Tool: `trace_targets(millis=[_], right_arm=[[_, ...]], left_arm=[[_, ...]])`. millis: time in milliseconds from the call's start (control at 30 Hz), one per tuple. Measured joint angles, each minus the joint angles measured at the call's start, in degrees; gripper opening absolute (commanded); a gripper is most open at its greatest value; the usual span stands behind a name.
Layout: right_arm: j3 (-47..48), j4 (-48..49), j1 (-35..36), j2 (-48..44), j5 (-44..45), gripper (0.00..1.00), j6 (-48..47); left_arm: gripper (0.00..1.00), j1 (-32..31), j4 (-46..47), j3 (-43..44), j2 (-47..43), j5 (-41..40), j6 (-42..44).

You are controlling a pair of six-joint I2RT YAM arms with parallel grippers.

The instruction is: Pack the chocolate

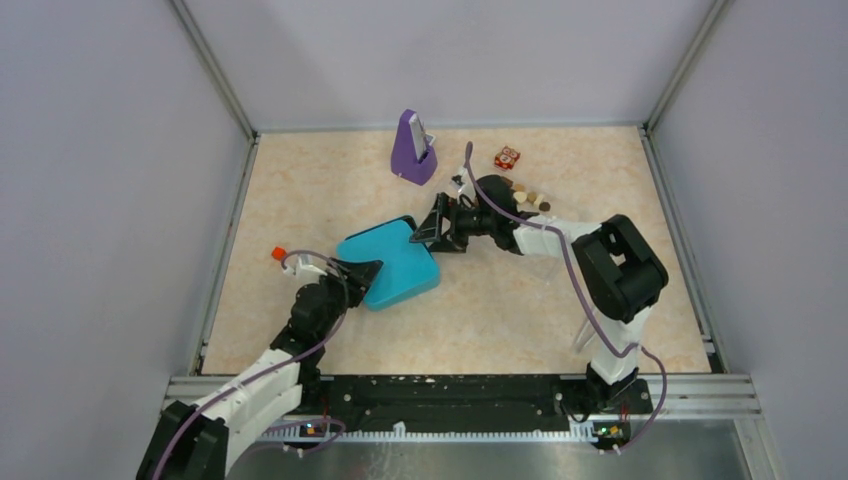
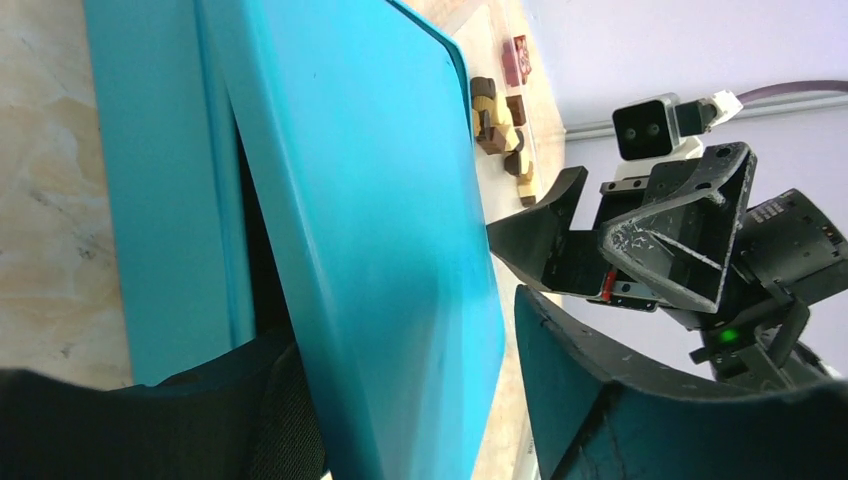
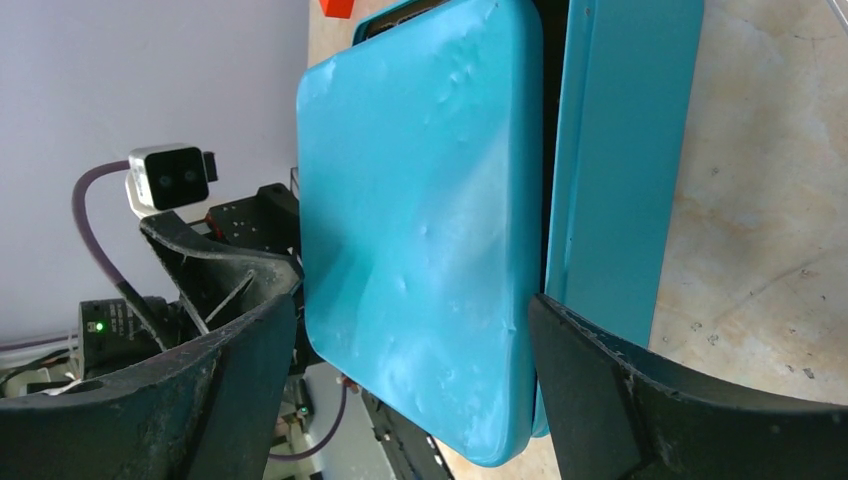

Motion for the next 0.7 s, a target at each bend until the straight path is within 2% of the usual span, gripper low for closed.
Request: trace_targets(millis=[333, 700], right_arm=[[0.0, 0.0, 0.0, 0.1, -0.1, 0.84, 0.0], [0.0, -0.1, 0.0, 0.1, -0.1, 0.84, -0.4]], left_arm=[[0.90, 0.0, -7.3, 4.9, -0.3, 0.1, 7.3], [0.97, 0.0, -19.4, 11.3, 0.1, -1.3, 13.6]])
